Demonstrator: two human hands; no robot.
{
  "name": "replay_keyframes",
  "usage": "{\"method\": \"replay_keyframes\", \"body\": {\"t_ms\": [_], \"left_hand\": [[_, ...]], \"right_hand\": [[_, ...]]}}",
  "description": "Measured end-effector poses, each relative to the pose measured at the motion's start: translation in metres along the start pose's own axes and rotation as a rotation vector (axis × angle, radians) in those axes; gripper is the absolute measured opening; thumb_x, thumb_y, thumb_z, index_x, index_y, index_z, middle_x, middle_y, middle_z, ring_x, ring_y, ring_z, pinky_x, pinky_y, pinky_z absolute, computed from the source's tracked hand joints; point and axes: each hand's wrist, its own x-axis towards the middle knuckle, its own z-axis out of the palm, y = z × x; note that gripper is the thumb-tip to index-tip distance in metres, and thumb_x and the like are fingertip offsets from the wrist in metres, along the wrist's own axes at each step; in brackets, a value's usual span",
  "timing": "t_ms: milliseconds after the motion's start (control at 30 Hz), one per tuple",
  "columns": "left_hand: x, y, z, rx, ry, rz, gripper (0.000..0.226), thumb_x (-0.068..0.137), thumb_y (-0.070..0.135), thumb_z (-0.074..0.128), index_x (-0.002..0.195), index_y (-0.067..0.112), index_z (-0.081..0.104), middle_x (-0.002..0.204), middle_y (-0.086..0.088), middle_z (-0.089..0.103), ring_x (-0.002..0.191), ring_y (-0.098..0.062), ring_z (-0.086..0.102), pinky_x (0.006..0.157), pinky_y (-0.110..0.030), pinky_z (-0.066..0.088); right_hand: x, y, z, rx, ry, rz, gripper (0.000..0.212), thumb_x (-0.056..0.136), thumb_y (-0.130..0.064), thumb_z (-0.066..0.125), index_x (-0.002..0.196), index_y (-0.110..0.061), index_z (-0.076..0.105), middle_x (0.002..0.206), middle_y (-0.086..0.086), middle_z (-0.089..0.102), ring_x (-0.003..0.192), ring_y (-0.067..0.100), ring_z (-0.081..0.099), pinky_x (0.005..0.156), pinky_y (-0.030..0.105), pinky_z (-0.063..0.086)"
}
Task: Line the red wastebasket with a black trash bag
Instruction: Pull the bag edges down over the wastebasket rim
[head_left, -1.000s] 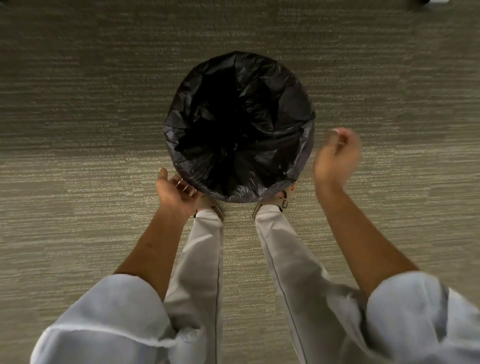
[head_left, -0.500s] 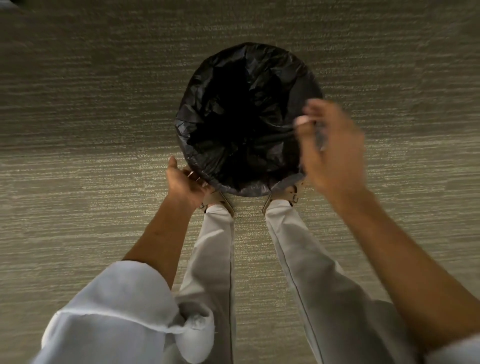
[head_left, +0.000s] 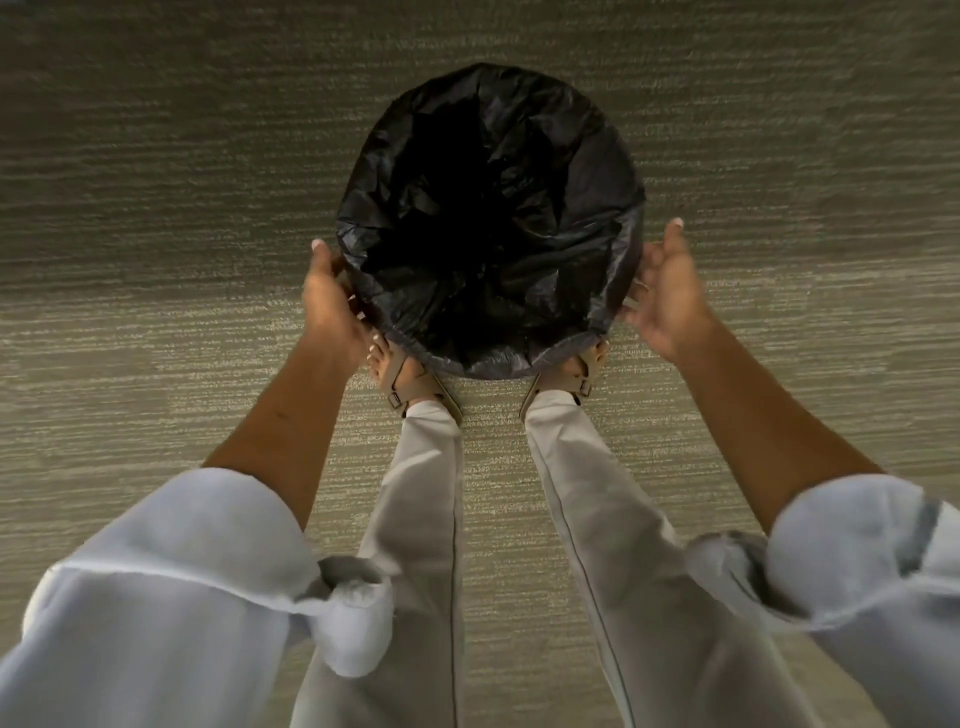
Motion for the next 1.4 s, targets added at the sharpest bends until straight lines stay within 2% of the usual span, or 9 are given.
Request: {"method": "replay_keyframes", "body": {"t_ms": [167,267,400,567,700,967,1133,1233,1400], "left_hand": [[0.009,0.005,0.000,0.081,0.058,0.035,0.021,0.092,0.027,0.053,0.104,0.015,0.065,0.091,0.001,0.068,0.086,-0.016,0.065,0.060,-0.026,0.054],[0.020,0.002,-0.006,0.073,0.116,0.020,0.031,0.090,0.017,0.053,0.116,0.005,0.064,0.101,-0.005,0.069,0.090,-0.019,0.067,0.070,-0.031,0.056],[0.021,-0.001,-0.008,-0.033,0.050,-0.009,0.033,0.096,0.015,0.049,0.123,0.001,0.063,0.117,-0.015,0.072,0.104,-0.027,0.072,0.086,-0.041,0.060],[0.015,-0.003,-0.007,0.051,-0.036,-0.009,0.037,0.092,0.004,0.044,0.123,-0.003,0.064,0.117,-0.018,0.072,0.100,-0.025,0.073,0.078,-0.034,0.061],[0.015,-0.001,-0.002,0.067,-0.024,-0.034,0.037,0.093,0.009,0.041,0.119,-0.001,0.066,0.107,-0.014,0.074,0.093,-0.025,0.074,0.066,-0.031,0.061],[0.018,-0.004,-0.002,0.025,-0.051,-0.052,0.042,0.103,0.036,0.036,0.117,0.010,0.067,0.110,-0.009,0.075,0.101,-0.022,0.072,0.081,-0.038,0.060],[0.019,-0.009,-0.008,-0.120,0.028,-0.082,0.053,0.104,0.044,0.030,0.059,0.020,0.043,0.058,0.004,0.046,0.064,-0.013,0.050,0.088,-0.035,0.052],[0.010,-0.007,-0.008,-0.045,-0.002,-0.045,0.072,0.104,0.046,0.024,0.044,0.020,0.057,0.054,0.005,0.061,0.072,-0.013,0.061,0.084,-0.037,0.055],[0.019,-0.004,-0.011,0.034,0.135,0.010,0.047,0.100,0.051,0.030,0.073,0.019,0.052,0.060,0.006,0.057,0.068,-0.015,0.055,0.085,-0.036,0.049]], "right_hand": [[0.011,0.004,0.010,0.034,0.156,-0.005,0.053,0.101,-0.052,0.035,0.127,-0.012,0.059,0.115,0.006,0.069,0.099,0.020,0.067,0.072,0.034,0.058],[0.012,0.004,0.007,0.086,0.155,-0.022,0.046,0.103,-0.043,0.038,0.122,-0.008,0.060,0.106,0.005,0.070,0.090,0.017,0.069,0.055,0.026,0.057],[0.017,0.007,0.003,0.128,0.140,-0.029,0.045,0.103,-0.040,0.040,0.125,-0.005,0.059,0.111,0.009,0.070,0.100,0.022,0.069,0.065,0.031,0.059],[0.024,0.006,0.003,0.128,0.148,0.003,0.049,0.100,-0.047,0.042,0.126,-0.009,0.061,0.118,0.011,0.070,0.108,0.025,0.068,0.074,0.035,0.058],[0.022,0.004,0.001,0.082,0.120,0.011,0.050,0.101,-0.047,0.039,0.126,-0.010,0.060,0.118,0.009,0.070,0.107,0.021,0.067,0.066,0.028,0.057],[0.014,-0.002,-0.014,-0.132,-0.030,-0.105,0.048,0.103,-0.050,0.029,0.103,-0.018,0.066,0.106,0.003,0.069,0.106,0.022,0.065,0.086,0.035,0.056],[0.012,-0.002,-0.024,-0.203,-0.062,-0.121,0.061,0.103,-0.054,0.019,0.108,-0.015,0.065,0.104,0.000,0.066,0.099,0.016,0.064,0.085,0.031,0.054],[0.016,0.001,-0.027,-0.204,-0.034,-0.110,0.064,0.102,-0.056,0.018,0.120,-0.012,0.061,0.110,0.002,0.063,0.098,0.017,0.063,0.074,0.025,0.052],[0.024,0.004,-0.028,-0.168,0.089,-0.094,0.059,0.099,-0.057,0.035,0.126,-0.009,0.059,0.119,0.006,0.062,0.095,0.016,0.062,0.074,0.028,0.050]]}}
